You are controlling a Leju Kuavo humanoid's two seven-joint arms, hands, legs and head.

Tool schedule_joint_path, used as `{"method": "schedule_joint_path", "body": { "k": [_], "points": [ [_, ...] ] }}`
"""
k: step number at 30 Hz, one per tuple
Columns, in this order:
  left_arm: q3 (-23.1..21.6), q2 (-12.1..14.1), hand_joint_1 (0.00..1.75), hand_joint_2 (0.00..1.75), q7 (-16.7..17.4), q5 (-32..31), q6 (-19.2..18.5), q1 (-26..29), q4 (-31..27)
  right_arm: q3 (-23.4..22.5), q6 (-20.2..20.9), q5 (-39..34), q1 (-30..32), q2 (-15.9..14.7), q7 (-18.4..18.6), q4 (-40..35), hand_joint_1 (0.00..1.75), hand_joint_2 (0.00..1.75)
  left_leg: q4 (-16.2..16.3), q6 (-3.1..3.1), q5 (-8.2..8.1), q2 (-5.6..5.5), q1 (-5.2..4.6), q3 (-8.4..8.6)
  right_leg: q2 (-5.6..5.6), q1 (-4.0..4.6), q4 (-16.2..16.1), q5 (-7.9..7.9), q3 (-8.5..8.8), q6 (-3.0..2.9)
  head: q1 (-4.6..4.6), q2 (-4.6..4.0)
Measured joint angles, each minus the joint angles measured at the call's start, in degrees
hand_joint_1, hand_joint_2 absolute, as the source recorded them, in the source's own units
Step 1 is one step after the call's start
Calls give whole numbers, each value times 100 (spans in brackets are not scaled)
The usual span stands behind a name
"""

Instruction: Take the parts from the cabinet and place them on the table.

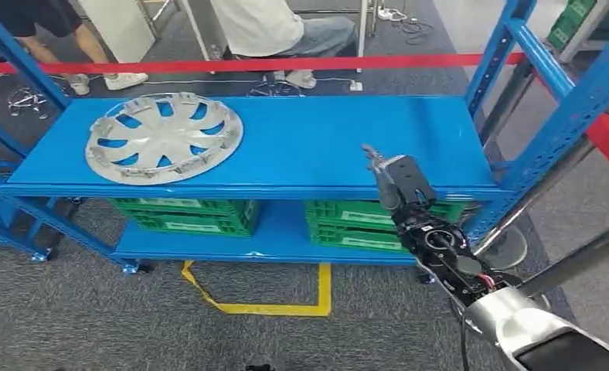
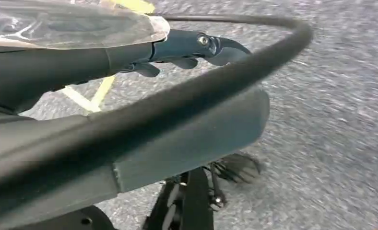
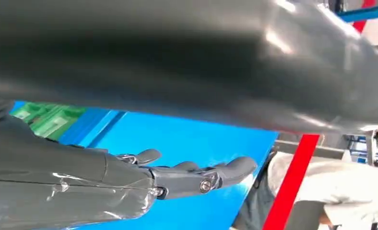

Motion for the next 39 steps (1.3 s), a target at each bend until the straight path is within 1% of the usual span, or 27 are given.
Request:
{"method": "schedule_joint_path", "body": {
  "k": [1, 2, 3, 6, 7, 8, 9, 11, 12, 13, 14, 16, 17, 21, 22, 23, 24, 26, 28, 29, 31, 32, 33, 34, 35, 37, 39],
  "points": [
    [0, 6, 0, 0, 0, -2, 0, -5, 0, 2, 0, 0, -7, 0, 0, -2, 0, 0, -502, 101, 155, 184, -84, 287, -52, 10, -1, -5, 14, -7, -7, 0],
    [0, 18, 0, 0, 0, -2, 0, -27, 0, 0, -2, 0, -13, 2, -2, -2, 0, 0, -820, 158, 106, 453, -186, 411, -105, 55, 3, -23, 17, 5, -13, 0],
    [0, 15, 0, 0, 0, -2, 0, -41, 0, -2, -4, 0, -20, 2, 0, -2, 0, 0, -849, 101, 123, 359, -182, 434, -157, 66, -15, -38, 25, 15, -11, 0],
    [0, 17, 0, 0, 0, 0, 0, -14, 0, 2, 2, 0, -31, 24, -2, -2, 0, 0, -915, 74, 161, 159, -159, 457, -331, 86, -69, -79, 106, 71, -15, 0],
    [0, 7, 0, 0, 0, 7, -4, 2, 0, -2, 13, 0, -37, 28, -2, -7, 0, 0, -973, 74, 195, 113, -88, 514, -189, 53, -6, -127, 67, 116, 21, 0],
    [0, 4, 0, 0, 0, 15, -4, 3, 0, -5, 31, 0, -44, 28, -9, -7, 0, 0, -987, 97, 194, 59, -86, 535, 76, 56, 202, -274, 10, 135, 52, 0],
    [0, 7, 0, 0, 0, 18, -4, -7, 0, -5, 44, 0, -49, 28, -7, -4, 0, 0, -986, 155, 200, 10, -91, 536, 219, 54, 589, -476, -159, 138, 87, 0],
    [0, 2, 0, 0, 0, 20, -4, -29, 0, -7, 50, 0, -2, 26, 0, 6, 0, 0, -983, 161, 197, -128, -103, 535, 329, 52, 1490, -832, -595, 150, 142, 0],
    [0, 0, 0, 0, 0, 20, -4, -29, 0, -5, 50, 0, 19, 28, 2, 18, 0, 0, -981, 166, 193, -189, -110, 539, 339, 52, 1725, -855, -731, 151, 173, 0],
    [0, -4, 0, 0, 0, 22, -4, -19, 0, -5, 50, 0, 25, 26, 2, 26, 0, 0, -979, 168, 192, -263, -114, 550, 341, 52, 1667, -735, -734, 143, 199, 0],
    [0, -9, 0, 0, 0, 22, -4, -9, 0, -7, 50, 0, 21, 26, 0, 28, 0, 0, -978, 167, 191, -341, -117, 562, 350, 52, 1323, -473, -607, 124, 240, 0],
    [0, -11, 0, 0, 0, 24, -4, -7, 0, -9, 52, 0, 4, 28, 0, 28, 0, 0, -978, 155, 178, -462, -126, 610, 462, 65, 251, 122, -151, 62, 297, 0],
    [0, -22, 0, 0, 0, 26, -4, -6, 0, -13, 52, 0, -3, 26, 0, 28, 0, 0, -982, 147, 174, -490, -117, 608, 636, 60, -23, 120, -21, 6, 321, 0],
    [0, -35, 0, 0, 0, 63, 0, 27, 0, -9, 105, -2, -51, 50, -11, 33, 0, 0, -1006, 26, 224, -641, -78, 546, 542, 100, -220, 137, 103, -65, 347, 0],
    [0, -22, 0, 0, 2, 68, 2, 26, 0, -9, 114, -2, -66, 74, -13, 31, 0, 0, -984, 5, 198, -640, -110, 543, 480, 2, -336, 190, 189, -89, 338, 0],
    [-2, -39, 0, 0, 2, 70, 2, 35, 0, -13, 114, -2, -80, 72, -15, 37, 0, 0, -859, -31, 121, -403, -117, 508, 442, 26, -405, 208, 238, -96, 336, 0],
    [0, -33, 0, 0, 2, 70, 2, 3, 0, -15, 109, -2, -106, 72, -20, 39, 0, 0, -529, -84, -64, -246, -94, 330, 386, 27, -441, 223, 257, -127, 284, 0],
    [-2, -31, 0, 0, 2, 81, 7, -18, 0, -11, 129, -4, -112, 72, -28, 44, 0, 0, 457, -167, -465, -122, -19, -209, 285, 21, -442, 217, 251, -125, 264, 0],
    [-2, -44, 0, 0, 4, 81, 7, -14, 0, -9, 127, -11, -86, 74, -31, 50, 0, 0, 781, -246, -457, -88, 75, -441, 188, -9, -438, 196, 251, -102, 236, 0],
    [-2, -46, 0, 0, 4, 83, 7, -9, 0, -9, 127, -15, -84, 72, -33, 50, 0, 0, 555, -290, -282, -62, 121, -349, 147, -29, -438, 184, 259, -77, 223, 0],
    [-2, -46, 0, 0, 4, 83, 7, -9, 0, -11, 109, -37, -99, 74, -61, 50, 0, 0, -502, -400, 222, 43, 221, 203, 85, -99, -410, 135, 290, 21, 212, 0],
    [-2, -59, 0, 0, 4, 83, 7, -8, 0, -18, 100, -66, -111, 72, -77, 48, 0, 0, -937, -469, 315, 141, 279, 446, 71, -81, -369, 99, 286, 99, 188, 0],
    [-2, -66, 0, 0, 4, 81, 0, -28, 0, -37, 81, -103, -114, 72, -105, 48, 0, 0, -1015, -409, 273, 91, 210, 470, 48, -77, -321, 38, 185, 163, 107, 0],
    [-2, -63, 0, 0, 4, 83, -7, -15, 0, -48, 76, -149, -105, 72, -127, 48, 0, 0, -1018, -282, 264, 49, 221, 482, 40, -63, -337, 19, 218, 197, 171, 0],
    [-2, -66, 0, 0, 4, 83, -22, 6, 0, -55, 72, -175, -99, 72, -160, 46, 0, 0, -1029, -273, 264, 58, 224, 498, 42, -71, -329, -17, 247, 109, 236, 0],
    [-2, -61, 0, 0, 4, 83, -63, 3, 0, -57, 68, -221, -90, 72, -171, 48, 0, 0, -1028, -245, 257, 52, 207, 510, 48, -71, -344, 4, 259, -177, 321, 0],
    [-2, -61, 0, 0, 4, 83, -98, -5, 0, -61, 66, -229, -92, 72, -177, 48, 0, 0, -1027, -180, 244, 45, 182, 514, 54, -70, -361, 17, 274, -250, 374, 0]
  ]
}}
